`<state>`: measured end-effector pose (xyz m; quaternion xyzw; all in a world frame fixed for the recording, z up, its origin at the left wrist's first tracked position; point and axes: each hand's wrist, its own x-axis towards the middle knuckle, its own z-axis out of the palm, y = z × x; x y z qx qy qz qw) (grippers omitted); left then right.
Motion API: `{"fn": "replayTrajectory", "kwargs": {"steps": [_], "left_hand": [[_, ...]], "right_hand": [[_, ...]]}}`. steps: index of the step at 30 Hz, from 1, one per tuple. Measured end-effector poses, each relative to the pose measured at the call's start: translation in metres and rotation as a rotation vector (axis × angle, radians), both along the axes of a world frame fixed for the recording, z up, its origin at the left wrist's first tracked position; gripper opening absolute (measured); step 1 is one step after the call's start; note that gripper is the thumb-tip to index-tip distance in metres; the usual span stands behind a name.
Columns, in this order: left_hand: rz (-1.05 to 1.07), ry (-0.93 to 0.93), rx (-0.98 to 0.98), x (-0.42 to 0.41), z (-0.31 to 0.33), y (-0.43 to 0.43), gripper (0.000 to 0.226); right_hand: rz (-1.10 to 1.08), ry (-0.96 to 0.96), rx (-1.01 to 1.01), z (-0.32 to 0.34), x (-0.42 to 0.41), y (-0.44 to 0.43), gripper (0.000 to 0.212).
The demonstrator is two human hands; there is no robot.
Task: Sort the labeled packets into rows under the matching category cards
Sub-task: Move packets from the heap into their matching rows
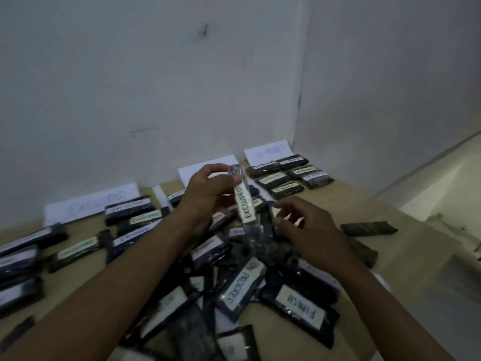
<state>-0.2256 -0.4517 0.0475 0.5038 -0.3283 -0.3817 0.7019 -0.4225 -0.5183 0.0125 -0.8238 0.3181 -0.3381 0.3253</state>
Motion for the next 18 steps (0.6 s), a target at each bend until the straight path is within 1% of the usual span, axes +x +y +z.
{"fn": "replayTrajectory", "kwargs": {"steps": [2,4,6,9,11,13,15,18], "left_hand": [[0.061,0.021,0.016,0.020,0.004,0.029,0.012],[0.115,-0.072,0.059,0.041,0.006,0.061,0.009],[0.196,-0.194,0.128,0.062,0.005,0.093,0.014],[0.241,-0.296,0.250,0.092,0.004,0.138,0.015],[0.218,-0.316,0.369,0.112,0.002,0.165,0.012],[0.179,-0.337,0.451,0.130,-0.002,0.187,0.021],[0.148,-0.412,0.497,0.143,-0.006,0.206,0.029],[0.182,-0.561,0.556,0.159,-0.006,0.232,0.027]], "right_hand": [[0.084,0.053,-0.029,-0.004,0.019,0.025,0.028],[0.171,0.178,-0.110,-0.013,0.036,0.047,0.043],[0.236,0.346,-0.215,-0.023,0.052,0.067,0.060],[0.266,0.554,-0.313,-0.043,0.070,0.085,0.075],[0.248,0.601,-0.397,-0.055,0.076,0.088,0.090],[0.223,0.612,-0.440,-0.062,0.077,0.088,0.099],[0.208,0.605,-0.465,-0.064,0.076,0.089,0.100],[0.190,0.596,-0.471,-0.065,0.076,0.094,0.096]]}}
